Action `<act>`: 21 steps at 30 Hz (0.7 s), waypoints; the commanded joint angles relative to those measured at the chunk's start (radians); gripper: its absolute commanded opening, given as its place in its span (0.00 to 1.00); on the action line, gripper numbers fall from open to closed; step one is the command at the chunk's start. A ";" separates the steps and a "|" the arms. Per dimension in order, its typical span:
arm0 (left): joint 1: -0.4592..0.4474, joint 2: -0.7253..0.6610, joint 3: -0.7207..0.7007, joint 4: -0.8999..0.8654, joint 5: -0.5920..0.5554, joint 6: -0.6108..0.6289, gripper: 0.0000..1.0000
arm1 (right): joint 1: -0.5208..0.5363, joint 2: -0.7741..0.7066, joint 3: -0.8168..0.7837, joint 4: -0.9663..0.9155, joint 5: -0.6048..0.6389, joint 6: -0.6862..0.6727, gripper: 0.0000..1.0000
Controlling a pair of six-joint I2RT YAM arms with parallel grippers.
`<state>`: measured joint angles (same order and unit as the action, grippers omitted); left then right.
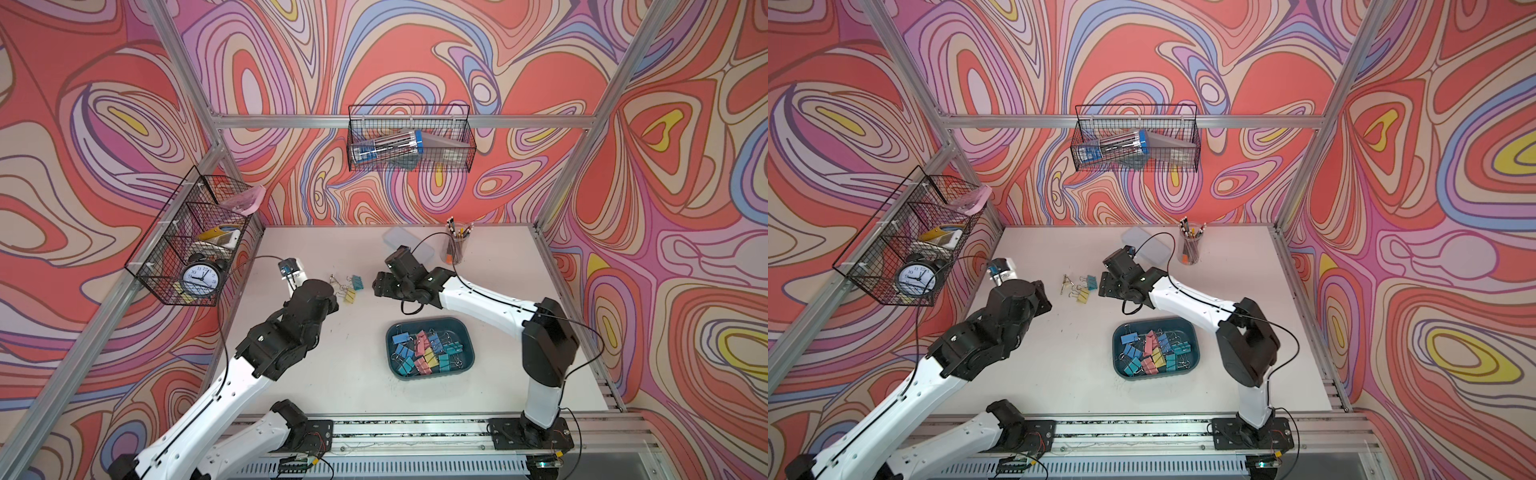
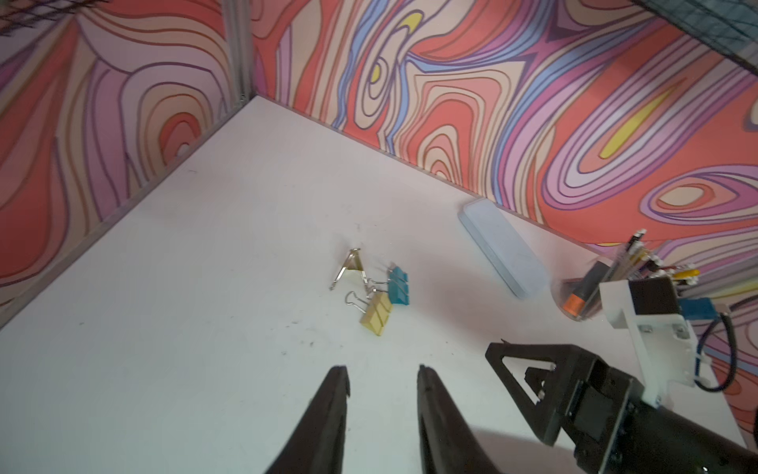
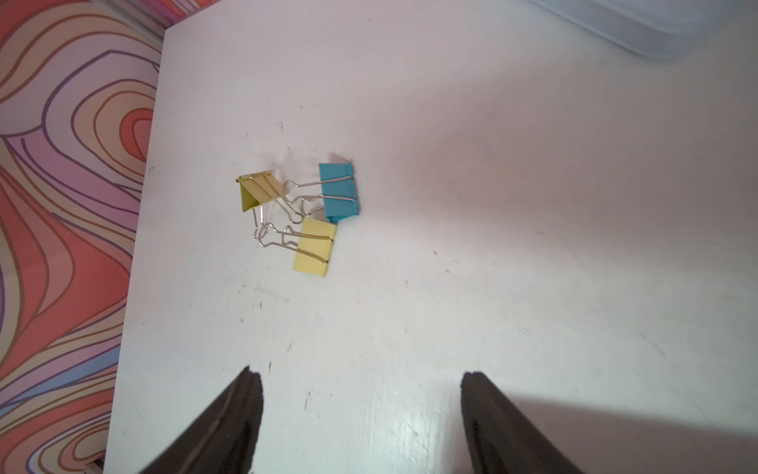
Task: Put the binder clips in the storage box
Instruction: Pick up the binder clip at the center of the board.
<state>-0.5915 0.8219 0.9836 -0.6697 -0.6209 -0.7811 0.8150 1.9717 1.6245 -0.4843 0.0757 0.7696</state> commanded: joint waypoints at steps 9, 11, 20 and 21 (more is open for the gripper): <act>0.196 -0.116 -0.092 -0.118 0.141 0.051 0.92 | 0.022 0.470 0.528 -0.057 0.007 -0.139 0.68; 0.197 -0.111 -0.096 -0.107 0.158 0.048 0.92 | 0.022 0.527 0.595 -0.070 0.014 -0.163 0.68; 0.197 -0.081 -0.100 -0.098 0.184 0.039 0.93 | 0.022 0.641 0.686 -0.079 0.107 -0.244 0.66; 0.198 -0.081 -0.103 -0.096 0.185 0.036 0.93 | 0.022 0.646 0.689 -0.070 0.112 -0.255 0.66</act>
<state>-0.3992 0.7433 0.8940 -0.7639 -0.4469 -0.7513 0.8345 2.5896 2.2910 -0.5606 0.1326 0.5655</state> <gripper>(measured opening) 0.931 0.659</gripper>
